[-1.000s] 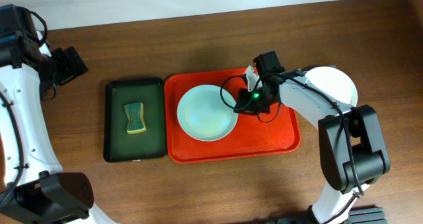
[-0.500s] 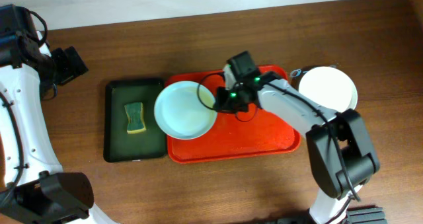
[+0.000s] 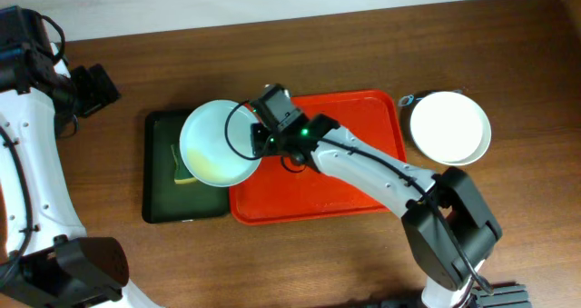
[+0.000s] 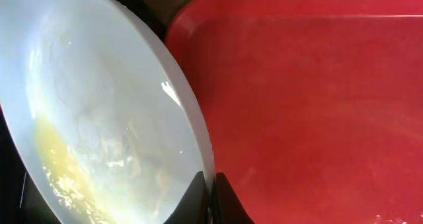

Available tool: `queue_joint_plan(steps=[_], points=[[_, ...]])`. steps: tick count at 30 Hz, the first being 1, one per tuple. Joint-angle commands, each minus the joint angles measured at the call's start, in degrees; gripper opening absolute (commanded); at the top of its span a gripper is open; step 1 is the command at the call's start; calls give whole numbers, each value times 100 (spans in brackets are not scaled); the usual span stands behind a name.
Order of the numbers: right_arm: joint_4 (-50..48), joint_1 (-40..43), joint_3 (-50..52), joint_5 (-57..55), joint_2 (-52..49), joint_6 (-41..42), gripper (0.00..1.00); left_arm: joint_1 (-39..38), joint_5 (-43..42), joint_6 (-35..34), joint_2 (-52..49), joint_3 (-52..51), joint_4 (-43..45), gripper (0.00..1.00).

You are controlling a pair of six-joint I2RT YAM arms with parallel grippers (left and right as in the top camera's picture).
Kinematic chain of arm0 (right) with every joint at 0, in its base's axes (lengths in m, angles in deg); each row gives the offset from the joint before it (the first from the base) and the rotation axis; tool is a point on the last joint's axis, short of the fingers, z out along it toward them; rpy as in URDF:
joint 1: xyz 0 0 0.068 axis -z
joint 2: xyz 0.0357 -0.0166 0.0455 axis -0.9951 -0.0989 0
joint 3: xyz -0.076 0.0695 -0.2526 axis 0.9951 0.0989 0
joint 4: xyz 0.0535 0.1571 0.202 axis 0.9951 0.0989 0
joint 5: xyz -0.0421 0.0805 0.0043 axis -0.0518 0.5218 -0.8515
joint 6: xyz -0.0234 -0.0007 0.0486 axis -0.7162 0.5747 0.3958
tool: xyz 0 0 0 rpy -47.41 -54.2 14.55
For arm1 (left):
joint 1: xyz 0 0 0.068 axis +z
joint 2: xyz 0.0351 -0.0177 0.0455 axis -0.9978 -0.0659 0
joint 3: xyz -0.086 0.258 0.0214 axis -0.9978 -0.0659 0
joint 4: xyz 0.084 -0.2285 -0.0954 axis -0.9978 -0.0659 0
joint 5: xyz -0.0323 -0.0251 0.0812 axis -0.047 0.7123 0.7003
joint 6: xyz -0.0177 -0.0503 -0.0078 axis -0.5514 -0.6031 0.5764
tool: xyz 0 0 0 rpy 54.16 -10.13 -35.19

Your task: Clean dirty plates on tray and stack at the side

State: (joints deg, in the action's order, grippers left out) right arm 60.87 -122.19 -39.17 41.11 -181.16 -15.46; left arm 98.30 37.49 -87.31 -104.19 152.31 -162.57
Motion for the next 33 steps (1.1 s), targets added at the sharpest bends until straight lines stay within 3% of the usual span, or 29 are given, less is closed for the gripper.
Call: queue_joint_plan(steps=[1,4,10,15,20,27,33], points=[[-181,-328,-149,-664,164,52,4,20,-4,-59,22,20,-9,99],[-315,-638,-151,-1202,164,24,4,20,-4,-59,22,20,-9,99],[-433,-1379,-468,-2363,164,-1058,4,20,-4,-59,22,20,-9,99],[-437,-2205,-822,-4509,164,-2391,4,20,-4,-59,22,20,-9,99],[-1082,-2769,-866,-6590,164,-3950,4,20,-4,-59,22,20,-9,99],[-1978,-2817,-866,-6815,164,-5469,4,20,-4,-59,22,20,-9,99],[-2194,-2815,-866,-6832,164,-5569,4,20,-4,-59,22,20,-9,99]])
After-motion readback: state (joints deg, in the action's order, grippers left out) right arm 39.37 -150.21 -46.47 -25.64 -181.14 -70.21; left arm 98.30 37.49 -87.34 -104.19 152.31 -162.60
